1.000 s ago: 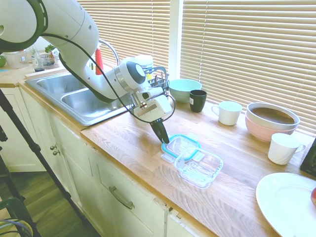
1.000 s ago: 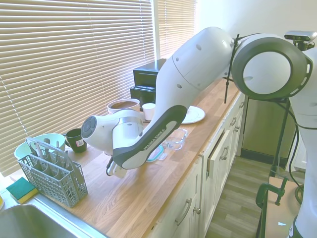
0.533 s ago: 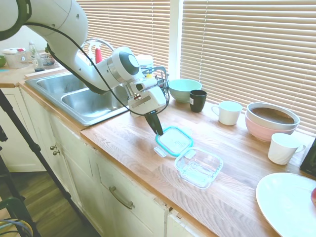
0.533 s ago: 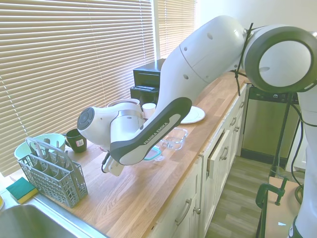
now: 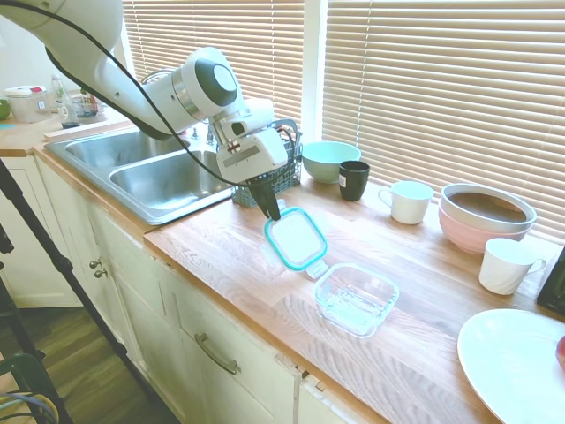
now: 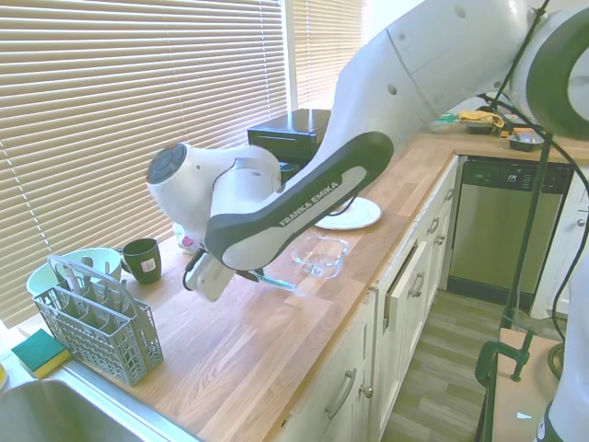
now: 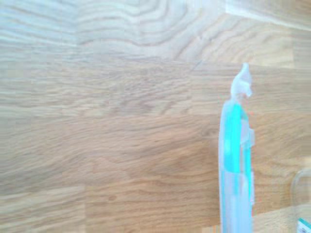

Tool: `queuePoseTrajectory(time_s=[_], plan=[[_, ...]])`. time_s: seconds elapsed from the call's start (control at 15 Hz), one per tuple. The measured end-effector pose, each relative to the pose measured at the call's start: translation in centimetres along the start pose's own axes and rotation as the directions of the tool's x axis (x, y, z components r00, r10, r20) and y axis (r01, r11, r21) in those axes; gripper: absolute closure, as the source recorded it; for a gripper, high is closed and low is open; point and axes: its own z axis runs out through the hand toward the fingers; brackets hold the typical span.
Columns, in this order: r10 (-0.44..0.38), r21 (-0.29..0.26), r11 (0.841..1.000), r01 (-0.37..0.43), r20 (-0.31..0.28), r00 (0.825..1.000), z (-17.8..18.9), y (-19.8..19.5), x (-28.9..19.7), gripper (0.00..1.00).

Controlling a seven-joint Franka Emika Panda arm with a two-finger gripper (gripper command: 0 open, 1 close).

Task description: Cover the lid of the food container

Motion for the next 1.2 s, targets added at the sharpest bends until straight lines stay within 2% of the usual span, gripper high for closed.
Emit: queuePoseTrajectory(time_s=[0.6, 1.2], plan=[[0.012, 0.075, 0.997, -0.017, 0.068, 0.998, -1.1, 3.6, 3.6, 1.00], [-0.039, 0.164, 0.986, 0.020, 0.116, 0.993, -2.5, 8.0, 7.4, 1.00]])
